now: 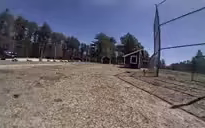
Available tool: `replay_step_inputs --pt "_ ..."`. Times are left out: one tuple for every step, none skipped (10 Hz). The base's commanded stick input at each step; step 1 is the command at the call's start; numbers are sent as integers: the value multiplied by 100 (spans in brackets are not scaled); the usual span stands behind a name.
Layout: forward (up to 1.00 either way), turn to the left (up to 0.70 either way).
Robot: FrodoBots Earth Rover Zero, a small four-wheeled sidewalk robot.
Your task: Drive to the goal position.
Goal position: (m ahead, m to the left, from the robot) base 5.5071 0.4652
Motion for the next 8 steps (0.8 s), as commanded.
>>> replay_step_inputs --pt "70 0" --pt "70 0" --pt "70 0" --pt "70 0" --pt "70 0" --pt "70 0" --pt "70 0" --pt "70 0"
